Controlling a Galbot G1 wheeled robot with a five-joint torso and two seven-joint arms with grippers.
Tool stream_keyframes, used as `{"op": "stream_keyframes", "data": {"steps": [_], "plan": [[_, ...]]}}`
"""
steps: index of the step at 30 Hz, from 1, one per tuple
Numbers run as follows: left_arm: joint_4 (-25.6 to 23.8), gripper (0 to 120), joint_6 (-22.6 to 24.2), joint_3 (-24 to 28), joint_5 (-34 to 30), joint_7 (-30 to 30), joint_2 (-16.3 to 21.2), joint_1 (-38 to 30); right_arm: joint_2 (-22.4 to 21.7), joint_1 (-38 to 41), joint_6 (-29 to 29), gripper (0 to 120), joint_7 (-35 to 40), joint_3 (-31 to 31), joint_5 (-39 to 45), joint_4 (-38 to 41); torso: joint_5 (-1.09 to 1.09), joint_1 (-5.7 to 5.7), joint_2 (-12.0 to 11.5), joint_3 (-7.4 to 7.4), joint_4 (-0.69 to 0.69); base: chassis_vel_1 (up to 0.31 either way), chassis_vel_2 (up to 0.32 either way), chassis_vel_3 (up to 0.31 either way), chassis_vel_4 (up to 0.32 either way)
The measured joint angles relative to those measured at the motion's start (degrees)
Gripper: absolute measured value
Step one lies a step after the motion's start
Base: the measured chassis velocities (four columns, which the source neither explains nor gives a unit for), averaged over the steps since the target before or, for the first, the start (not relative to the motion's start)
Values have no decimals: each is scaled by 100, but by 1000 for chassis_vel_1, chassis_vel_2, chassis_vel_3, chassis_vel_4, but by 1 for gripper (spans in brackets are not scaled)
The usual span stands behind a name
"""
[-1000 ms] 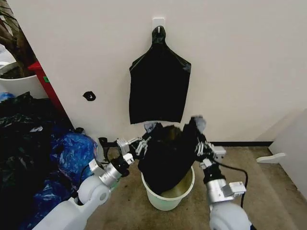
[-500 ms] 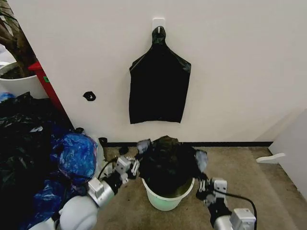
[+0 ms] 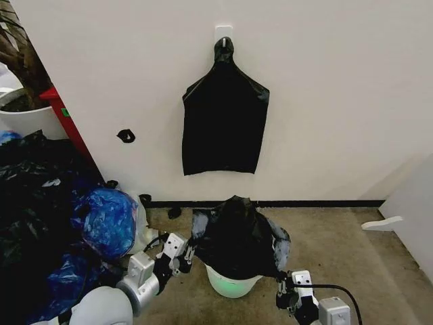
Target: Place the garbage bag over the trash bin.
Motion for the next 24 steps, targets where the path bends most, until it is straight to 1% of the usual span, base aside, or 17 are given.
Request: {"op": "stream_keyframes", "data": {"steps": [3, 4, 6, 8, 9, 11, 13, 16, 18, 24], "plan": [[17, 0, 346, 226, -181, -206, -14, -183, -42, 98, -186, 0, 76, -90, 100, -86, 0, 0, 0, 0, -1, 0, 0, 0, 0], [17, 0, 346, 226, -181, -206, -14, -183, -42, 98, -186, 0, 76, -90, 100, -86, 0, 0, 0, 0, -1, 0, 0, 0, 0], [17, 0, 638, 436, -364, -407, -10, -383, -84, 187, -330, 0, 89, -151, 160, -167, 0, 0, 0, 0, 0, 0, 0, 0, 0], [68, 0, 736, 582, -433, -501, -18, -531, -106, 274, -409, 0, 87, -185, 177, -238, 1, 0, 0, 0, -1, 0, 0, 0, 0], [156, 0, 761, 693, -453, -541, -49, -630, -111, 347, -462, 0, 83, -224, 180, -320, 1, 0, 0, 0, 0, 0, 0, 0, 0], [162, 0, 762, 701, -453, -543, -52, -636, -111, 356, -470, 0, 83, -230, 180, -332, 1, 0, 0, 0, 0, 0, 0, 0, 0], [312, 0, 765, 860, -459, -590, -142, -725, -94, 426, -586, 0, 83, -319, 152, -476, 0, 0, 0, 0, 0, 0, 0, 0, 0], [409, 0, 803, 1032, -463, -658, -210, -758, -69, 445, -712, 0, 96, -422, 82, -614, 0, 0, 0, 0, 0, 0, 0, 0, 0], [407, 0, 850, 1124, -497, -731, -215, -765, -56, 431, -785, 0, 143, -493, 44, -659, 0, 0, 0, 0, 0, 0, 0, 0, 0], [275, 0, 939, 1130, -591, -862, -131, -722, -70, 373, -893, 0, 202, -546, -44, -615, 0, 0, 0, 0, -1, 0, 0, 0, 0]]}}
